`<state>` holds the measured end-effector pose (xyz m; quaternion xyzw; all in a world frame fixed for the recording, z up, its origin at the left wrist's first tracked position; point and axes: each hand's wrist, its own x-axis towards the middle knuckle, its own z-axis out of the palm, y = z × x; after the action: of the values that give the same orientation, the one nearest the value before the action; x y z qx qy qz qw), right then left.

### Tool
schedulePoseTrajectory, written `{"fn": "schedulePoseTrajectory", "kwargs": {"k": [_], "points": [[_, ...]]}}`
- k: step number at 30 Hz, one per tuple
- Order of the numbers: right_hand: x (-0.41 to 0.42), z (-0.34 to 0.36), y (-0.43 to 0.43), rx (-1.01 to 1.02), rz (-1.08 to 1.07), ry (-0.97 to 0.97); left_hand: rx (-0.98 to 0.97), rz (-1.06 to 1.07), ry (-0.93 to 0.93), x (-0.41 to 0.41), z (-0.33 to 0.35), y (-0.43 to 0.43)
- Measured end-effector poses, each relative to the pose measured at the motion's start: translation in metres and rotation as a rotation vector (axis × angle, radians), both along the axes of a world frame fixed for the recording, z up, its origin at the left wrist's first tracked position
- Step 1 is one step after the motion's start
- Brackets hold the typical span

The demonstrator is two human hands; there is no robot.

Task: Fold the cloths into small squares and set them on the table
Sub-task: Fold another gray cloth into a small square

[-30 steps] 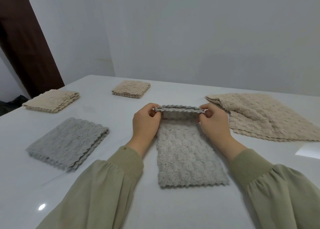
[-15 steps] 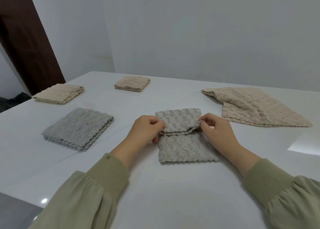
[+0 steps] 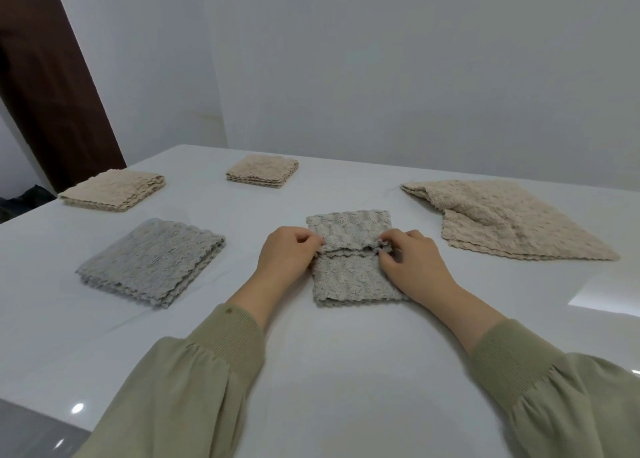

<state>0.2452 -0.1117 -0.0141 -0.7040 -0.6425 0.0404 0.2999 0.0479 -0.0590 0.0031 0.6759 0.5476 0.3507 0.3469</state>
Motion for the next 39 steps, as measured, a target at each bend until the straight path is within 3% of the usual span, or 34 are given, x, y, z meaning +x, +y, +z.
{"fn": "schedulePoseTrajectory", "kwargs": {"k": [8,14,18,29,35,37,39], "points": [[0.005,0.003,-0.011,0.208,-0.060,0.373,-0.068,0.033,-0.249,-0.006,0.005,-0.012],[0.002,0.010,-0.024,0.193,-0.109,0.676,-0.194,-0.029,-0.263,-0.009,0.004,-0.026],[0.005,0.006,-0.031,0.135,-0.110,0.713,-0.237,-0.059,-0.273,-0.013,0.008,-0.034],[0.006,0.003,-0.048,0.113,-0.026,0.523,-0.213,-0.196,-0.107,-0.019,0.005,-0.038],[0.011,-0.002,-0.049,0.023,-0.015,0.146,-0.141,-0.231,-0.005,-0.017,0.000,-0.037],[0.015,-0.002,-0.050,0.013,0.013,0.088,-0.066,-0.205,0.079,-0.016,0.000,-0.037],[0.020,-0.004,-0.053,0.042,0.060,0.013,0.167,-0.130,0.279,-0.014,-0.001,-0.038]]}}
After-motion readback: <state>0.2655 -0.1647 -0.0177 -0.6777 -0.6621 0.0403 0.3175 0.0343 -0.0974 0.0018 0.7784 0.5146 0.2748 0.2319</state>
